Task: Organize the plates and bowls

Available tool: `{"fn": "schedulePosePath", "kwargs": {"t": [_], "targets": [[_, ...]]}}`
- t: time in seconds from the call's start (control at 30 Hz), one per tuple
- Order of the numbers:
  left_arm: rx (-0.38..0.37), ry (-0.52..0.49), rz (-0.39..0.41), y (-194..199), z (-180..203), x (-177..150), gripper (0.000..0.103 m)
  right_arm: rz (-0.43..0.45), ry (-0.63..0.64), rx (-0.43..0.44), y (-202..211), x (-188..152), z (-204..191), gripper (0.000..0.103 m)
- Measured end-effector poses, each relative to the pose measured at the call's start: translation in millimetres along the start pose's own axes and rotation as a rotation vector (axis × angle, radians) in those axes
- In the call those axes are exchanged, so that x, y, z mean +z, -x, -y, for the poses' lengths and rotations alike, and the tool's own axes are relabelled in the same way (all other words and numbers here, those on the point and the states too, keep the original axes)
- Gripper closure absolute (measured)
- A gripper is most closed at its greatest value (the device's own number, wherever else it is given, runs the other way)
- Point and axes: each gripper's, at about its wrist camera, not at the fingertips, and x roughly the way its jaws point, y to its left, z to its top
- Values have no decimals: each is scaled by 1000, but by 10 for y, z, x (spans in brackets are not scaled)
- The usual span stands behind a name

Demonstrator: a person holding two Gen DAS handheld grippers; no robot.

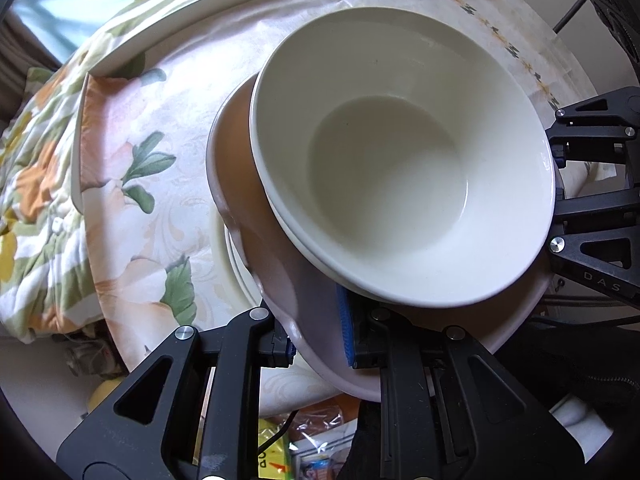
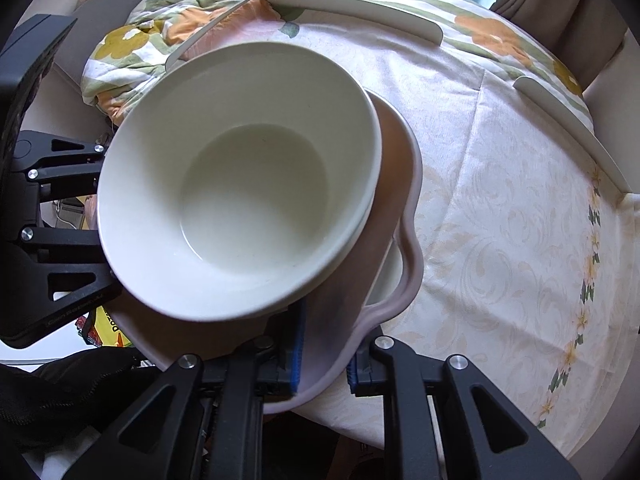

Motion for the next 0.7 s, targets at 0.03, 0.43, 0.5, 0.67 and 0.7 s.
{"fn": "schedulePosePath", "kwargs": {"t": [0.03,0.43,0.5,0.67,0.7], "targets": [[-3,3,-5,4,-4,-6,88,-1,-1,4,3,-2,-4,85],[9,-20,-23,205,23,-49,74,-16,-26,6,172,-27,-14,66],[2,-31,-10,296,31,-69,53,-5,-42,14,251,-33,12,56],[-6,-33,21,473,27,-97,27,8,-71,9,378,-93,-41,56],[0,-33,23,497,30,-112,27,16,-78,11,401,-109,-43,56]]}}
